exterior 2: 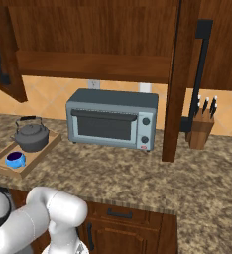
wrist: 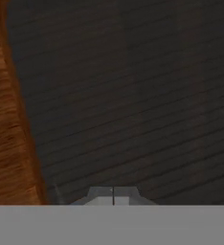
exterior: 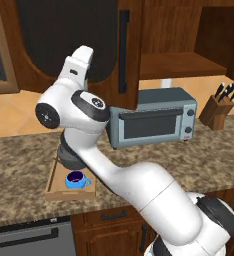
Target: Pick the kettle from the counter and place it on the tray. Then pick the mug from the cabinet and place it on the tray. Then close the cabinet doors.
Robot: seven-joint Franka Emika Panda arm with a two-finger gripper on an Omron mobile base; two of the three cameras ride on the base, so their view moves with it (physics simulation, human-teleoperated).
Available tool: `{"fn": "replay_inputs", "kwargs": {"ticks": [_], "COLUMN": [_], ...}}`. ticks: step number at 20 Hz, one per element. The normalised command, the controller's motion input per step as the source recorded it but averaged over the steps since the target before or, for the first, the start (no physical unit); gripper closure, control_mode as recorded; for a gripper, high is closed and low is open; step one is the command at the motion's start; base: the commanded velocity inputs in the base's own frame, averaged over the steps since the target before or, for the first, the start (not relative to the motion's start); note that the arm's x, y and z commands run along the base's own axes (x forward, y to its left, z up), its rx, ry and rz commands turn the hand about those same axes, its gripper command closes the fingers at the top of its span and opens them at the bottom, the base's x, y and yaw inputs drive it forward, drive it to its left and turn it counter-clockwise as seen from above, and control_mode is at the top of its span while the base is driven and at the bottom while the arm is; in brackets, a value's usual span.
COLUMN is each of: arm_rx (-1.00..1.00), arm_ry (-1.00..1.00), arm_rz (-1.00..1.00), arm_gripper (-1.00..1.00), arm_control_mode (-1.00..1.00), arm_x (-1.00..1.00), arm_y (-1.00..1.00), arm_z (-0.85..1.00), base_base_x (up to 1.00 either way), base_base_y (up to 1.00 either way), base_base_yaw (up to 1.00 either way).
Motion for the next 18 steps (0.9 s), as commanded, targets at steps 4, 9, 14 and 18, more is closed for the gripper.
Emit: {"fn": "replay_inputs", "kwargs": {"ticks": [4, 9, 14, 18], "arm_rx": [0.01, 0.03, 0.04, 0.11], "arm_ry": [0.11, 0.11, 0.11, 0.18], "arm_rz": [0.1, 0.12, 0.11, 0.02], "arm_gripper": [1.0, 1.0, 1.0, 1.0], "arm_control_mode": [-1.0, -1.0, -1.0, -1.0], "arm_x": [0.74, 0.65, 0.64, 0.52], "arm_y": [-0.48, -0.74, -0.87, -1.0], "arm_z": [-0.29, -0.26, -0.24, -0.24], "base_base_x": [0.0, 0.0, 0.0, 0.0], "base_base_y": [0.0, 0.0, 0.0, 0.0], "base_base_yaw": [0.0, 0.0, 0.0, 0.0]}}
